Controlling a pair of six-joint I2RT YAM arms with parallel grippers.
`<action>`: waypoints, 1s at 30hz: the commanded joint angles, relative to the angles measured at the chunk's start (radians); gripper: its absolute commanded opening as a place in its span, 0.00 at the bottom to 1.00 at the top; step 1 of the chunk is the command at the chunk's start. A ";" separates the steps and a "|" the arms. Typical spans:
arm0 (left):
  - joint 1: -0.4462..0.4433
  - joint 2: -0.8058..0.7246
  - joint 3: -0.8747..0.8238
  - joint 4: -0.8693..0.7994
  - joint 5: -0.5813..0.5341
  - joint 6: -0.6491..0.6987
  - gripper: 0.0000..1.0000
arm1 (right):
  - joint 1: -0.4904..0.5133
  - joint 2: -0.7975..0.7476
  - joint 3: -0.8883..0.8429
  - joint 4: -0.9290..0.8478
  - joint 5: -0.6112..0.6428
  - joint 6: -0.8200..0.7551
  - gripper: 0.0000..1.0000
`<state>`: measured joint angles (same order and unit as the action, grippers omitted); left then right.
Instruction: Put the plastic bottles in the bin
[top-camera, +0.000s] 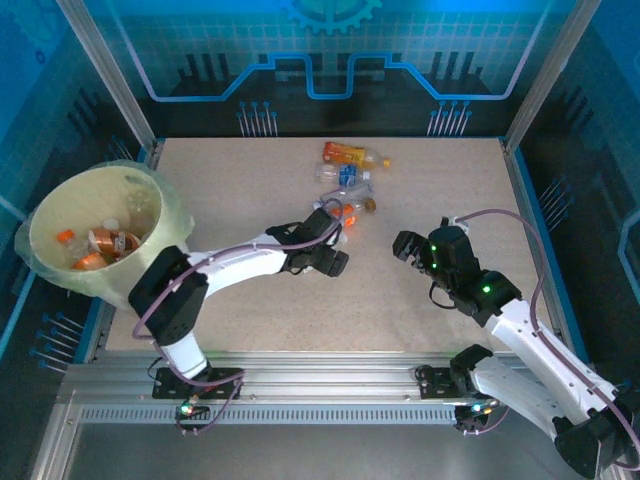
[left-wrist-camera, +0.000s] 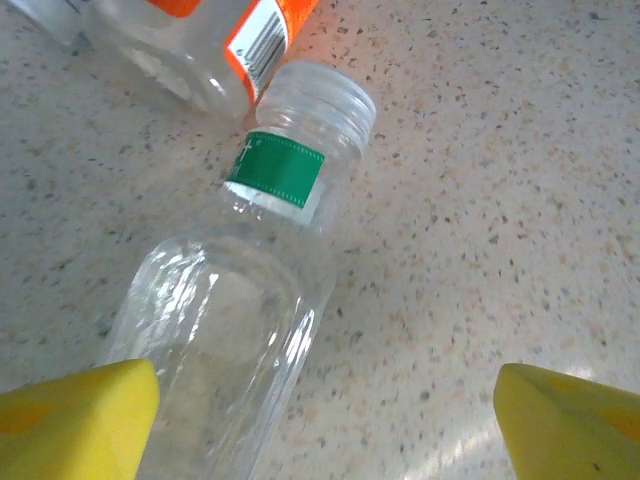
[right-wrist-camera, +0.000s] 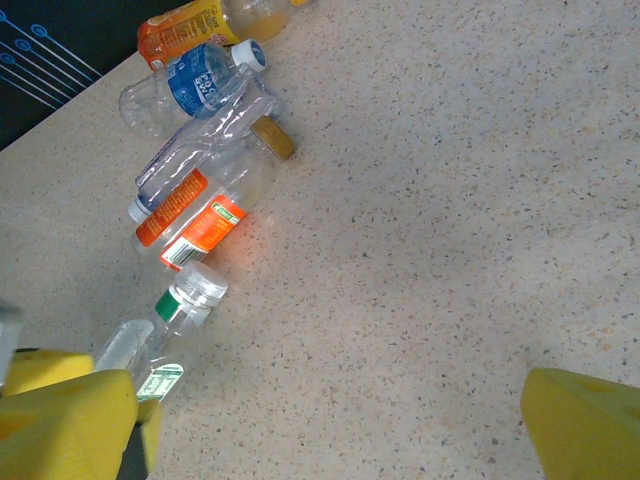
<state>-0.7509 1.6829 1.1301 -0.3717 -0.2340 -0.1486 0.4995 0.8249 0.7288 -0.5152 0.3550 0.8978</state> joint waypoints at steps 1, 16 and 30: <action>-0.002 -0.086 -0.005 -0.084 -0.041 0.004 0.95 | -0.016 0.003 0.004 -0.005 -0.007 -0.004 1.00; 0.058 0.064 0.155 -0.282 -0.041 0.103 0.99 | -0.016 0.006 0.010 0.004 -0.022 -0.004 1.00; 0.082 0.266 0.243 -0.259 0.007 0.144 0.93 | -0.018 -0.008 0.005 -0.013 -0.017 -0.002 1.00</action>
<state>-0.6712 1.9327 1.3350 -0.6308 -0.2401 -0.0257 0.4957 0.8303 0.7288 -0.5159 0.3328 0.8978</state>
